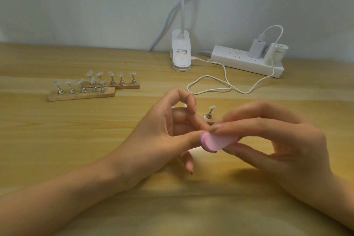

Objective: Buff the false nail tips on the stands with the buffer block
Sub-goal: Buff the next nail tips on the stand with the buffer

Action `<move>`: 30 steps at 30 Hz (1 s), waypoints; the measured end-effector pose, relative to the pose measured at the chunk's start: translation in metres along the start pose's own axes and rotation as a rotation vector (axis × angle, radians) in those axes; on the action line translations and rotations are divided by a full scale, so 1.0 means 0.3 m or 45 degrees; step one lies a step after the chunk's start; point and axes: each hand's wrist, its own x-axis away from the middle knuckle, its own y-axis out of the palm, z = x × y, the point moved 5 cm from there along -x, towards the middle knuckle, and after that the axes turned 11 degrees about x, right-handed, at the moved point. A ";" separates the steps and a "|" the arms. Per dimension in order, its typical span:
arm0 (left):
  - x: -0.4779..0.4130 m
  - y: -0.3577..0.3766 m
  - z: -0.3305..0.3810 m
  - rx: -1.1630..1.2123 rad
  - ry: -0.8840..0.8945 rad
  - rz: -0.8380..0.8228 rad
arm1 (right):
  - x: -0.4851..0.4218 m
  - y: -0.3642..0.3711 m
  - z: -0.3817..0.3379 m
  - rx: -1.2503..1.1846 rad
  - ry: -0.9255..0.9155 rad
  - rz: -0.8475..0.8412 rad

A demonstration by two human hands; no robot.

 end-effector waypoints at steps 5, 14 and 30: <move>0.000 0.001 0.002 0.000 -0.003 -0.011 | 0.000 -0.001 0.003 -0.035 0.043 0.026; 0.000 0.002 0.007 0.011 -0.005 -0.006 | 0.001 0.003 0.000 -0.015 0.016 0.017; -0.003 0.003 0.009 0.051 0.013 -0.056 | -0.001 -0.027 0.045 -0.070 0.169 0.116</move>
